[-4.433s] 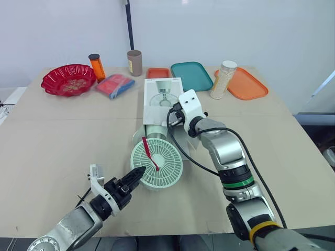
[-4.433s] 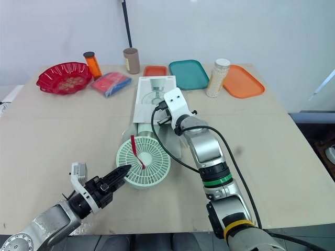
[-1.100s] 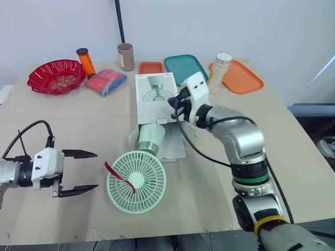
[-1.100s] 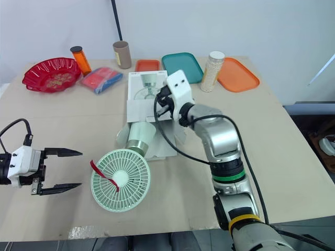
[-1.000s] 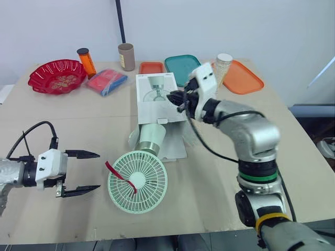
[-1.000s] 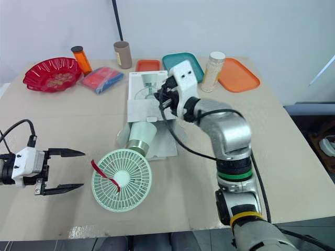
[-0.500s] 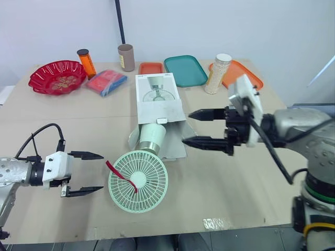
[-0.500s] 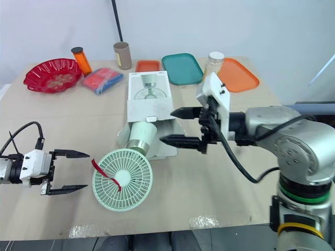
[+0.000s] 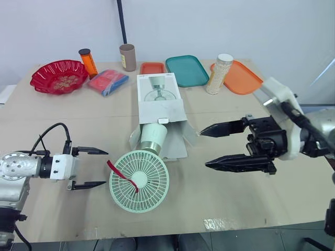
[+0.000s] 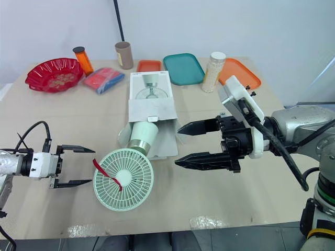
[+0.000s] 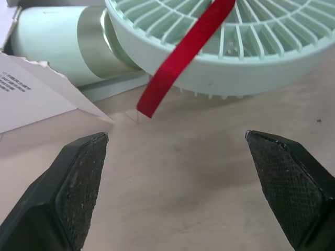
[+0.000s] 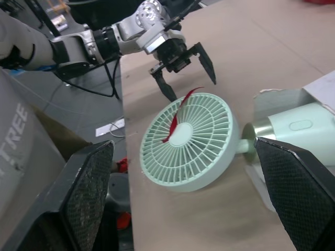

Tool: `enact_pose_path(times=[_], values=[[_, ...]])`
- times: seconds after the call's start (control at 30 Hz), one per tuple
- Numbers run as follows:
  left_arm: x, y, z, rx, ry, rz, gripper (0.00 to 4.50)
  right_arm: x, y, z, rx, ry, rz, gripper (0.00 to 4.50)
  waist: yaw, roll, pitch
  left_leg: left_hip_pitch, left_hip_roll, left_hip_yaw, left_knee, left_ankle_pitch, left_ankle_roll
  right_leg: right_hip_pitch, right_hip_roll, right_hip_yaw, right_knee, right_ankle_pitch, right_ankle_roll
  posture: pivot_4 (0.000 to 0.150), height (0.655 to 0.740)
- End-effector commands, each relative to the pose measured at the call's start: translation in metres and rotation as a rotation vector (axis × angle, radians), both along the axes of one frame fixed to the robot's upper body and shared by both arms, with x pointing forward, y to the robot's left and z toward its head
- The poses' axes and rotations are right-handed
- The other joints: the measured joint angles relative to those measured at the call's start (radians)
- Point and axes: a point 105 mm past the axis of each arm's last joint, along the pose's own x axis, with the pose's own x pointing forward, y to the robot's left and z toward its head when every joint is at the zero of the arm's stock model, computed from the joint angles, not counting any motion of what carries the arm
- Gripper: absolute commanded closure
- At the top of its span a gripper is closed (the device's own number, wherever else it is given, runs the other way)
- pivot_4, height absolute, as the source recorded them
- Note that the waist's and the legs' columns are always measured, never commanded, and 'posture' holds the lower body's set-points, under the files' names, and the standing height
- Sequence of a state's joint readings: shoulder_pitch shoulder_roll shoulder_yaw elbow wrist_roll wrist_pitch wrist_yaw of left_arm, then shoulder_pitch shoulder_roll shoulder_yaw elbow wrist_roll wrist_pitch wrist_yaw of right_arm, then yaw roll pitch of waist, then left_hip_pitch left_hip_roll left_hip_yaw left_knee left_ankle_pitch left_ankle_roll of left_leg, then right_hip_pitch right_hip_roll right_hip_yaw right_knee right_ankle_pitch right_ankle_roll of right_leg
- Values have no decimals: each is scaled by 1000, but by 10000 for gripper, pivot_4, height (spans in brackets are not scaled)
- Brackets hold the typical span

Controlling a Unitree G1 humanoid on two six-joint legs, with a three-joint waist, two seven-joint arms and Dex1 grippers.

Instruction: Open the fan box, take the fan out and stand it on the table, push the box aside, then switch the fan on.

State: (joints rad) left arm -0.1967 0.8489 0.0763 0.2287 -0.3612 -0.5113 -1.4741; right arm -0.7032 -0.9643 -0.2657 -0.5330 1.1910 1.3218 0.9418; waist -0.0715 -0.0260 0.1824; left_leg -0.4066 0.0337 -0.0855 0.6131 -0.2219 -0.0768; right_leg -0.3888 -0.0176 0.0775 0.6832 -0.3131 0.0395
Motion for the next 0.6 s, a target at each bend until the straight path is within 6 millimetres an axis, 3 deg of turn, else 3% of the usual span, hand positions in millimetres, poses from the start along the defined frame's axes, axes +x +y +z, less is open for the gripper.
enact_pose_path(times=[0.03, 0.23, 0.5, 0.6], values=[[0, -6, 6, -1, -44, -42, 0, 1, 3, -1, -29, -88, -25, 1258, 1, 0, 0, -1, 0, 0, 3, -1, 2, 0, 0, 0, 0, 0, 0, 1500, 7400], [0, -9, 6, -11, -55, -51, 0, 5, -2, -33, -184, -281, -12, 1258, 6, 0, 0, -1, 1, 0, 5, -2, 3, 1, 1, -1, 1, 0, 0, 1500, 7400], [-8, -6, 1, 18, -67, -95, 0, 7, -6, -30, -149, -281, 10, 1258, 3, 1, 0, 0, 2, 0, 6, -2, 3, 1, 2, 0, 2, 0, 0, 1500, 7400], [-7, -7, 1, 40, -167, -143, 0, 6, -4, -22, -110, -268, 20, 1258, 3, 1, 0, 0, 2, 0, 6, -2, 3, 1, 2, 0, 2, 1, 0, 1500, 7400]])
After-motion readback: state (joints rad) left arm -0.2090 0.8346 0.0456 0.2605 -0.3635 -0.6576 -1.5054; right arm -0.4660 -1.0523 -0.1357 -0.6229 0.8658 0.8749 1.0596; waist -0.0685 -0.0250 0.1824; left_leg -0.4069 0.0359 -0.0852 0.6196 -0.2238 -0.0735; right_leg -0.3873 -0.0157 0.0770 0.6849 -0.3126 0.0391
